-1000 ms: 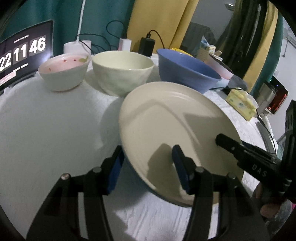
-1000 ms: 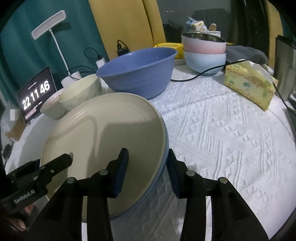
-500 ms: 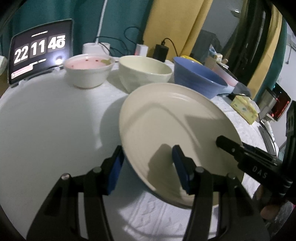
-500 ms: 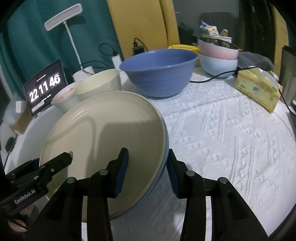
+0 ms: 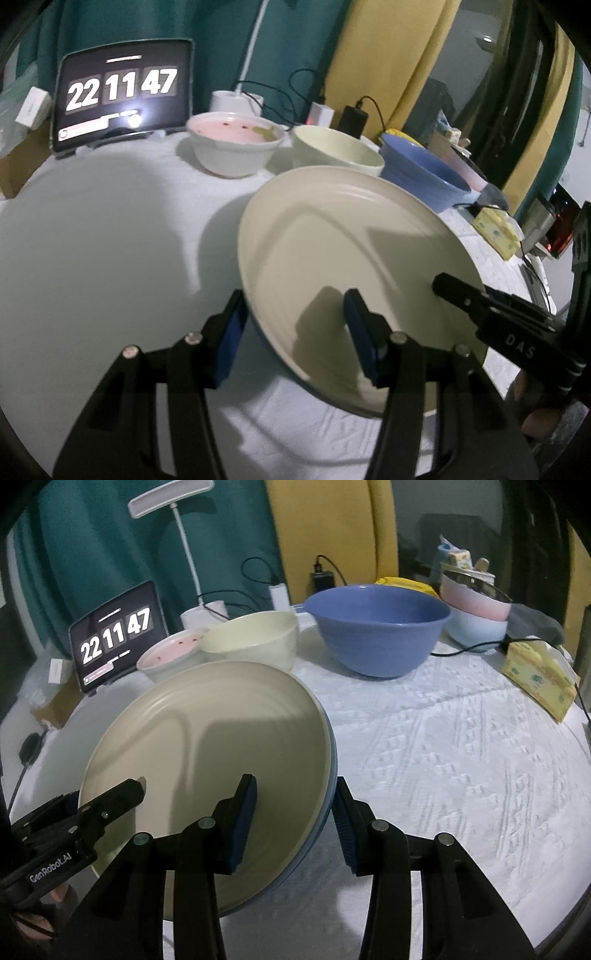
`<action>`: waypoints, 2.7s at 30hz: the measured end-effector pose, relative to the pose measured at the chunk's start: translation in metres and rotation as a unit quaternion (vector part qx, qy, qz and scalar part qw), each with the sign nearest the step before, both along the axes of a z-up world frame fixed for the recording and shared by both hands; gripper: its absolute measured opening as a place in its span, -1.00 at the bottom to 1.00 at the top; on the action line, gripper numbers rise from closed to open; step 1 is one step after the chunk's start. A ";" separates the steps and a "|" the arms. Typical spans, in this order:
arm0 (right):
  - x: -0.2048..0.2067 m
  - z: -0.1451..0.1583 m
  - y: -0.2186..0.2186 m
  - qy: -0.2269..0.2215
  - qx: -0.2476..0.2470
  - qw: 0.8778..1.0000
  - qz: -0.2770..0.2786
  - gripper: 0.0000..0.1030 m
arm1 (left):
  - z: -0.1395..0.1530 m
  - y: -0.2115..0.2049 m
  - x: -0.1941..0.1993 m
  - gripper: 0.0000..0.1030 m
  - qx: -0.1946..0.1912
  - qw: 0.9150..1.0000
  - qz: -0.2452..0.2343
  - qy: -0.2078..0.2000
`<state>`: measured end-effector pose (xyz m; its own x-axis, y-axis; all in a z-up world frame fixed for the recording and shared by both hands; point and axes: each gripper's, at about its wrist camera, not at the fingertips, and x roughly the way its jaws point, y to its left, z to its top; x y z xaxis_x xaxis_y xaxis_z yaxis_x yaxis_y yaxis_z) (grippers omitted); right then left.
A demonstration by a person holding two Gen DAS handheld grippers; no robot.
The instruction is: Organize plates and bowls
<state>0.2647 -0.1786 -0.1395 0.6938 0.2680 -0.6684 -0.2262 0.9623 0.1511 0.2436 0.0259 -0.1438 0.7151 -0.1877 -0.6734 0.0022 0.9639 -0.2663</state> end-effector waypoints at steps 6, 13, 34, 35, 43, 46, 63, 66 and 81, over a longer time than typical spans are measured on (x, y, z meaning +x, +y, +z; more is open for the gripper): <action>-0.003 0.003 0.022 0.000 -0.005 1.000 0.016 -0.15 | 0.001 0.021 -0.010 0.06 0.001 1.000 0.013 -0.004; -0.006 0.005 0.050 0.003 -0.011 0.999 0.035 -0.15 | 0.001 0.047 -0.018 0.06 -0.005 0.999 0.035 -0.005; -0.002 -0.010 0.102 0.026 -0.018 0.996 0.081 -0.15 | -0.012 0.087 -0.030 0.06 0.013 0.997 0.070 0.021; -0.001 -0.012 0.101 0.031 -0.018 0.996 0.080 -0.15 | -0.013 0.088 -0.030 0.06 0.010 0.997 0.067 0.023; -0.001 -0.011 0.093 0.024 -0.017 0.996 0.083 -0.15 | -0.008 0.083 -0.032 0.08 0.029 0.997 0.076 0.018; -0.001 -0.008 0.086 0.019 -0.013 0.997 0.078 -0.15 | 0.000 0.083 -0.037 0.09 0.042 0.995 0.090 0.004; -0.006 0.020 0.025 -0.016 0.016 0.999 0.045 -0.15 | 0.052 0.037 -0.037 0.09 0.062 0.994 0.063 -0.061; -0.004 0.025 0.009 -0.022 0.021 0.999 0.034 -0.15 | 0.059 0.025 -0.032 0.09 0.064 0.994 0.055 -0.065; 0.008 0.044 -0.052 -0.034 0.036 0.999 -0.009 -0.15 | 0.083 -0.032 -0.001 0.09 0.075 0.994 0.014 -0.075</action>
<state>0.2727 -0.2310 -0.0956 0.7415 0.3014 -0.5994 -0.2209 0.9533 0.2060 0.2421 -0.0061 -0.0611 0.8130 -0.0709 -0.5780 0.0032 0.9931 -0.1173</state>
